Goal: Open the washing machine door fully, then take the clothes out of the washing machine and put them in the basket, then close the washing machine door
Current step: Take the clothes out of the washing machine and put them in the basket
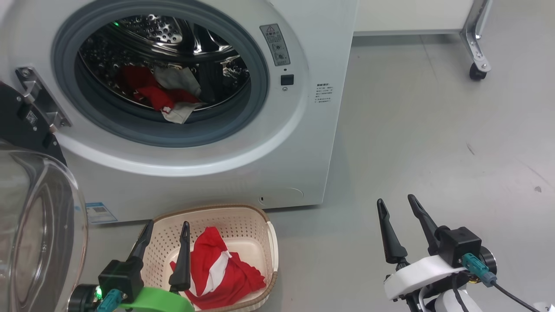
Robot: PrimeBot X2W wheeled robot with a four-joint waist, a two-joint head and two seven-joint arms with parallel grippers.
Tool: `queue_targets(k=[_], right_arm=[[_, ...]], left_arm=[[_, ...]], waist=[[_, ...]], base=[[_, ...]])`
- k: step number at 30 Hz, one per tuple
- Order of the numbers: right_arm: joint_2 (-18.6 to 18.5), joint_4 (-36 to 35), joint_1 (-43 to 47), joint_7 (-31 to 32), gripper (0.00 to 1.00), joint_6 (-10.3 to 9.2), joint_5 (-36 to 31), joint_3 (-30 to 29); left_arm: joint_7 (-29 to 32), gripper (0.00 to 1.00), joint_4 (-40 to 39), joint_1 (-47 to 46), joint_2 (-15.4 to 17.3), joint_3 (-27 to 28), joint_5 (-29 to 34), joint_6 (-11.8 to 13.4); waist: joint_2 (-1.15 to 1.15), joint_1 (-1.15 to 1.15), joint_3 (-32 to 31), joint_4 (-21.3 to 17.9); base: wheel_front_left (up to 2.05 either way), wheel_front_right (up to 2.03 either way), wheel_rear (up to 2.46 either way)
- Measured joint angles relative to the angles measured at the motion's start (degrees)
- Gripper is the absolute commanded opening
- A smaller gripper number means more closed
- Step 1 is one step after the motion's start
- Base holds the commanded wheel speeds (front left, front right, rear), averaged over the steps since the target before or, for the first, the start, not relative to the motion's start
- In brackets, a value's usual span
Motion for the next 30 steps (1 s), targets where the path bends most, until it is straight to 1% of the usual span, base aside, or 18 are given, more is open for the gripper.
queue_targets(k=[8, 14, 23, 30], right_arm=[[0.01, -1.64, -0.28, 0.00, 1.00, 0.00, -0.90, 0.73], [0.01, -3.57, -2.69, 0.00, 1.00, 0.00, -1.19, 1.00], [0.00, -5.11, -6.32, 0.00, 1.00, 0.15, -1.99, 2.46], [-0.01, -6.27, -9.46, 0.00, 1.00, 0.18, -2.46, 3.03]], left_arm=[[1.42, 1.00, -1.13, -1.33, 0.01, -0.12, 0.13, 0.11], [2.89, 1.00, -1.27, -6.89, 0.00, 0.62, 0.10, 0.57], [6.69, 1.00, 2.63, -15.67, -0.09, 1.08, -1.08, 0.56], [12.27, 1.00, 6.72, -23.79, 0.09, 0.64, -1.89, -0.11]], waist=[[0.00, 0.00, 3.34, -0.28], [0.00, 0.00, 7.78, -0.62], [0.00, 0.00, 14.59, -1.74], [0.00, 0.01, 20.13, -3.25]], base=[[0.00, 0.00, 0.00], [0.00, 0.00, 0.00], [0.00, 0.00, 0.00], [0.00, 0.00, 0.00]])
